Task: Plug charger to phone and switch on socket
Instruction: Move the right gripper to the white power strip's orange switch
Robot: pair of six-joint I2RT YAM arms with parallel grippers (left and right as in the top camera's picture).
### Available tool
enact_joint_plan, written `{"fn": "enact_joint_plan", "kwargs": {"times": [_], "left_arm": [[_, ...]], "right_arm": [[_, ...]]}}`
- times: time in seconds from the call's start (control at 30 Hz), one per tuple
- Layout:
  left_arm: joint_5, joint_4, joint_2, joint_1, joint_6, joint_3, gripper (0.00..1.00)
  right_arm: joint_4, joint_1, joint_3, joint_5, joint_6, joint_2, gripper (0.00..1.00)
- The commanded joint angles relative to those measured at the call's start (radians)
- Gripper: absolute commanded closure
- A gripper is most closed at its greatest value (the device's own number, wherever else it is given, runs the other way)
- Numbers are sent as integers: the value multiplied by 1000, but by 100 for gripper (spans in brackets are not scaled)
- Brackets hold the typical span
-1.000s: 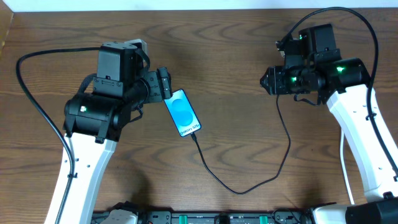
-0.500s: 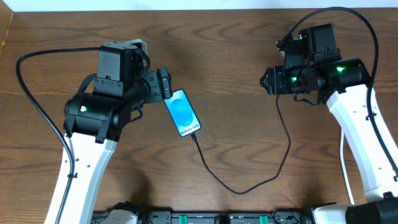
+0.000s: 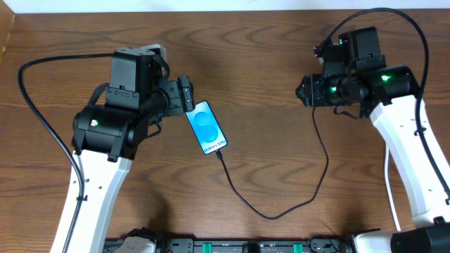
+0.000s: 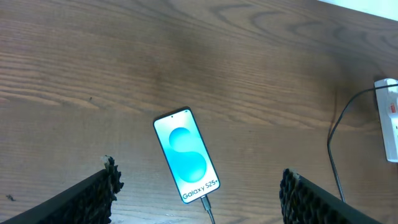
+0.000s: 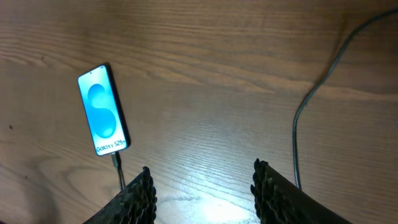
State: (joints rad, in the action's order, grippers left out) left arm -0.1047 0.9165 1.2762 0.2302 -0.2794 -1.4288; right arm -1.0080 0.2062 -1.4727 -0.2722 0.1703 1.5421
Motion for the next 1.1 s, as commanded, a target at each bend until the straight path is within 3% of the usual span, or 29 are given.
{"fn": "enact_joint_plan", "kwargs": {"times": [0.0,0.33,0.77,0.9,1.07], "left_arm": [[12,3,-3,-5,17,-9,15],[12,4,-3,-5,17,-9,15],[12,4,-3,-5,17,-9,15],[12,3,-3,-5,17,-9,15],[12,3,-3,-5,17,-9,15]], "right_arm": [[-13,-30,-18,5,-15,-13,51],[0,-249,-18,4,-15,-13,50],[103,-639,-18,-60,-29,-2,74],[163,-710,-37,-108,-26,35,82],[76,-717,-210,-108,-35,176,92]]}}
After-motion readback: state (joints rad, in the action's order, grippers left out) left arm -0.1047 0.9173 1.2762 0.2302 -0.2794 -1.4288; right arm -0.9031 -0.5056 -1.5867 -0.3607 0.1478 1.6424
